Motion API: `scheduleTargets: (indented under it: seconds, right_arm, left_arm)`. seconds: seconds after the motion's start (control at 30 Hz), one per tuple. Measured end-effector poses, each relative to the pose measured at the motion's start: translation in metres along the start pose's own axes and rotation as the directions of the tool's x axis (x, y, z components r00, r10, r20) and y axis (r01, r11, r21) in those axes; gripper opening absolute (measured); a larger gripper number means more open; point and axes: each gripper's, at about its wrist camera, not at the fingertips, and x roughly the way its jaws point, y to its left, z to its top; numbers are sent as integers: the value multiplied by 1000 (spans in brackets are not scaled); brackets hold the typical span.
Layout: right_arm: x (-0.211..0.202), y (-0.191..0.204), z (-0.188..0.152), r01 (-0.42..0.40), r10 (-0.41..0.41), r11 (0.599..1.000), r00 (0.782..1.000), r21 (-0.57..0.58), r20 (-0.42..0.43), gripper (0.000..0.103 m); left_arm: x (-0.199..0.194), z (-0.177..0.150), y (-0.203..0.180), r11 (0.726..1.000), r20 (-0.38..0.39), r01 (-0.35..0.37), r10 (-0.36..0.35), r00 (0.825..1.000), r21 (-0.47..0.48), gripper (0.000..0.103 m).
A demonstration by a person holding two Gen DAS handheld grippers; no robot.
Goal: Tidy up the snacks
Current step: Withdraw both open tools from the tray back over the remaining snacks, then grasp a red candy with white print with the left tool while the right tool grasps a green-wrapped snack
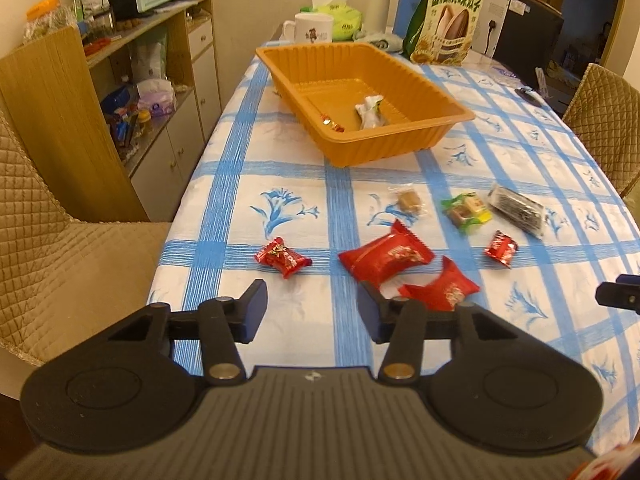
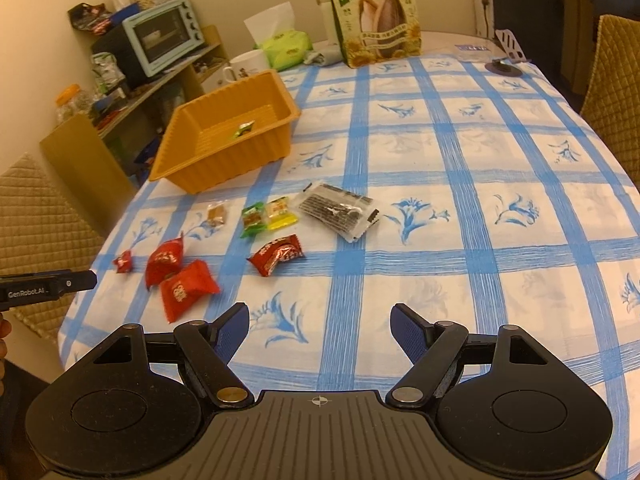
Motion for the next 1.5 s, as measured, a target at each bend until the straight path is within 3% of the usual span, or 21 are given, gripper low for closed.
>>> scheduleTargets:
  seconds: [0.4, 0.7, 1.2, 1.23, 1.27, 1.33, 1.5]
  right_arm:
    - [23, 4, 10, 68, -67, 996, 997, 51, -27, 78]
    - [31, 2, 16, 103, -100, 992, 994, 74, -35, 78]
    - [51, 17, 29, 63, -62, 998, 998, 19, -23, 78]
    - [53, 20, 31, 52, -52, 999, 999, 0, -14, 75]
    - [55, 24, 33, 41, -41, 999, 999, -20, -4, 65]
    - [62, 30, 38, 14, -15, 998, 1000, -59, -3, 55]
    - [86, 46, 52, -44, 44, 990, 999, -132, -1, 43]
  left_arm:
    - [51, 22, 17, 999, -67, 48, -50, 997, -23, 30]
    - [72, 30, 19, 999, -94, 48, -47, 994, 10, 23]
    - [75, 32, 21, 995, -78, 25, -18, 997, 92, 16]
    - [72, 34, 21, 995, -72, 24, -17, 997, 92, 16]
    - [70, 35, 23, 996, -65, 22, -17, 998, 91, 16]
    - [65, 40, 25, 996, -49, 18, -14, 999, 87, 16]
    - [53, 50, 35, 998, -13, 5, -4, 1000, 65, 16]
